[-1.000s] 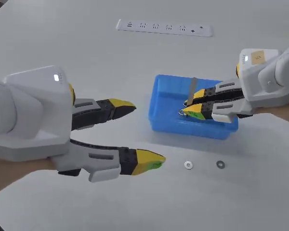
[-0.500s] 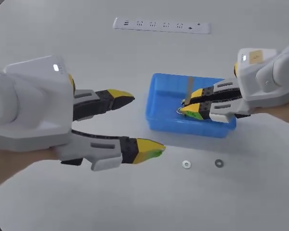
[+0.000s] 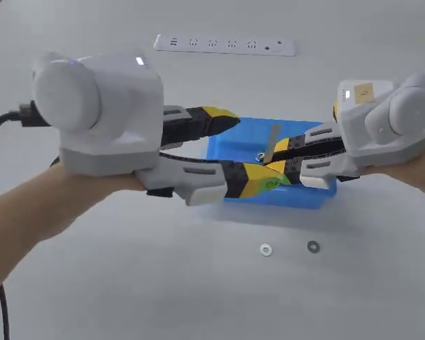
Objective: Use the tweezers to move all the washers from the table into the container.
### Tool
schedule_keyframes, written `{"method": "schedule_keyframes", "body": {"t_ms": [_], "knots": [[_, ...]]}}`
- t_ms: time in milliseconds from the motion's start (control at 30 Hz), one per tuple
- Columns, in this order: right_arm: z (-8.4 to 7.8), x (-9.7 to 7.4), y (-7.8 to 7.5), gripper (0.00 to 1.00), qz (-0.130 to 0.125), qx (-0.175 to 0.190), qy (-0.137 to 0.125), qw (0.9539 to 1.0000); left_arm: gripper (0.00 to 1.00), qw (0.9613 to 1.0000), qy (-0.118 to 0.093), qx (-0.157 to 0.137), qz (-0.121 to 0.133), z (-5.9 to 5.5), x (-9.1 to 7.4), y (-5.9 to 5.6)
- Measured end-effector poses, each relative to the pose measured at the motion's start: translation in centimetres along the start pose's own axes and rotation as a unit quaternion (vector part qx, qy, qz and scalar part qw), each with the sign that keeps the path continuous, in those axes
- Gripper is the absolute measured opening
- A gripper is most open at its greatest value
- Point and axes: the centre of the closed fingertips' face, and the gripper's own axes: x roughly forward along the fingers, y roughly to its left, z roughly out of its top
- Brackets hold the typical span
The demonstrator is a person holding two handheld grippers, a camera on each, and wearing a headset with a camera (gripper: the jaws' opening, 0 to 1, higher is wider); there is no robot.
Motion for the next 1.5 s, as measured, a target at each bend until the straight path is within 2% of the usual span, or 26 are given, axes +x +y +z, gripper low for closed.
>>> {"method": "schedule_keyframes", "body": {"t_ms": [67,100,167,233,400,500,633,867,933,1000,1267,1400,1500], "knots": [[0.0,0.0,0.0,0.10,0.000,0.000,0.000,1.0000,0.56,0.9999,0.008,0.010,-0.007,-0.1,0.9,0.7],[0.0,0.0,0.0,0.10,0.000,0.000,0.000,1.0000,0.54,0.9993,0.029,0.022,-0.013,-0.7,1.3,1.0],[-0.1,-0.1,0.0,0.10,0.000,0.000,-0.001,1.0000,0.51,0.9980,0.044,0.037,-0.027,-0.8,2.0,0.8],[-0.1,0.0,0.0,0.10,0.001,0.000,-0.001,1.0000,0.49,0.9971,0.044,0.042,-0.045,-0.7,2.4,0.6],[0.0,0.0,0.1,0.10,0.002,-0.001,-0.001,1.0000,0.34,0.9940,0.070,0.055,-0.064,-1.6,3.1,1.2],[0.0,0.0,0.1,0.10,0.003,-0.002,0.000,1.0000,0.31,0.9930,0.074,0.054,-0.075,-1.8,3.4,1.2],[0.0,0.0,0.2,0.10,0.005,-0.004,0.001,1.0000,0.30,0.9910,0.083,0.067,-0.082,-2.0,3.5,1.0],[0.0,0.0,0.3,0.10,0.005,-0.006,0.002,1.0000,0.11,0.9877,0.083,0.082,-0.105,-1.6,3.7,0.6],[0.0,0.0,0.3,0.10,0.006,-0.005,0.001,1.0000,0.09,0.9857,0.093,0.093,-0.105,-1.9,3.8,0.9],[0.0,0.0,0.2,0.10,0.006,-0.006,0.004,1.0000,0.08,0.9857,0.091,0.087,-0.112,-1.9,3.8,0.9],[-0.1,-0.3,0.4,0.11,0.001,-0.012,0.008,0.9999,0.06,0.9811,0.092,0.126,-0.114,-1.8,3.6,0.5],[0.0,-0.5,0.0,0.12,-0.010,-0.012,0.012,0.9998,0.06,0.9818,0.086,0.133,-0.104,-1.3,3.3,0.9],[-0.2,-0.5,-0.1,0.17,-0.014,-0.011,0.016,0.9997,0.06,0.9826,0.078,0.139,-0.096,-0.7,3.3,1.3]]}}
